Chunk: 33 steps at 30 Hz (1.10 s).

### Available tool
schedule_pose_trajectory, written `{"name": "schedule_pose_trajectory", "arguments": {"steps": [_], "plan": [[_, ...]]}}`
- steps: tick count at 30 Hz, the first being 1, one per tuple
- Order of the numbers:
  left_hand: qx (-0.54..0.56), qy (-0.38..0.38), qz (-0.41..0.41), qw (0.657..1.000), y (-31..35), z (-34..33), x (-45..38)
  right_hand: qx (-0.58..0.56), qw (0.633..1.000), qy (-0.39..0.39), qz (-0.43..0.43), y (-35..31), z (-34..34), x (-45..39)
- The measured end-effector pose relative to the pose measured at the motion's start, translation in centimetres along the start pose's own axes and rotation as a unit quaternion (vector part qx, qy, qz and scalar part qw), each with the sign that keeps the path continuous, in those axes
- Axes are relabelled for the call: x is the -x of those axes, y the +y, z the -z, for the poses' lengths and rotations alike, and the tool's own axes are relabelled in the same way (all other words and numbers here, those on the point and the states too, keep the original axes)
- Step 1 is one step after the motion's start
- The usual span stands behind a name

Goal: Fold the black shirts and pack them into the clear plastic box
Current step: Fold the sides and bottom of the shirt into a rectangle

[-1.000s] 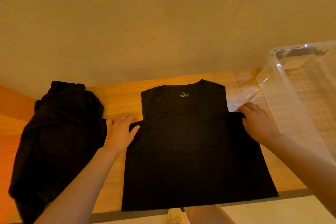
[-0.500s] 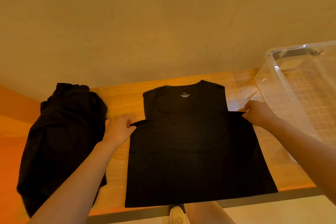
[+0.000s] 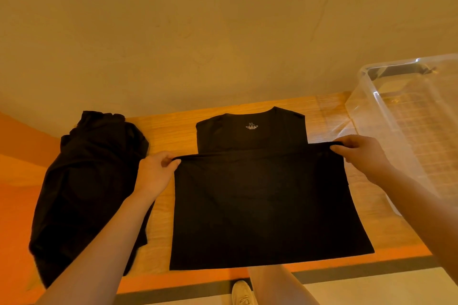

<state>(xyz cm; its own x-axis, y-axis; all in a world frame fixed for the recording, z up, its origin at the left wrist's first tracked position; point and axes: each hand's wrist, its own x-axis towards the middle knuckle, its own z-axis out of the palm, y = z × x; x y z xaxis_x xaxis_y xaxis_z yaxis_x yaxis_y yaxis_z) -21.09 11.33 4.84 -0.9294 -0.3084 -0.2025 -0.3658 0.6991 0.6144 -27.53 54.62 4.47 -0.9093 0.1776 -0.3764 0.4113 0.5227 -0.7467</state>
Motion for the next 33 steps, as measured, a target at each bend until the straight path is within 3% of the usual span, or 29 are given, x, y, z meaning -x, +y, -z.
{"name": "schedule_pose_trajectory", "arguments": {"steps": [6,12,18,20,22,25,29,33], "plan": [[0.022,0.031,-0.013,0.999,2.2,2.8,-2.4,-0.092,0.995,0.026,0.016,-3.4,1.0,-0.2],[0.041,0.056,-0.026,0.997,4.9,3.9,-8.8,-0.133,0.989,0.056,0.044,-7.2,1.0,-5.7],[-0.027,0.039,-0.028,0.998,3.8,-1.5,-14.5,0.071,0.995,0.060,0.027,-5.7,-3.0,-11.0],[-0.097,0.058,-0.069,0.991,3.4,-3.9,-13.9,0.162,0.979,0.086,0.088,-4.6,-4.6,-10.5],[-0.163,0.064,-0.160,0.971,3.4,-6.3,-11.9,0.216,0.952,0.100,0.190,-3.7,-6.6,-9.1],[-0.230,0.012,-0.267,0.936,4.0,-9.6,-8.5,0.289,0.917,0.047,0.271,-3.1,-10.0,-6.5],[-0.275,-0.055,-0.232,0.931,4.8,-12.5,-8.3,0.372,0.884,-0.028,0.282,-3.5,-13.9,-6.1],[-0.323,-0.065,-0.190,0.925,2.8,-11.6,-10.5,0.407,0.885,-0.010,0.226,-2.0,-12.8,-8.5]]}}
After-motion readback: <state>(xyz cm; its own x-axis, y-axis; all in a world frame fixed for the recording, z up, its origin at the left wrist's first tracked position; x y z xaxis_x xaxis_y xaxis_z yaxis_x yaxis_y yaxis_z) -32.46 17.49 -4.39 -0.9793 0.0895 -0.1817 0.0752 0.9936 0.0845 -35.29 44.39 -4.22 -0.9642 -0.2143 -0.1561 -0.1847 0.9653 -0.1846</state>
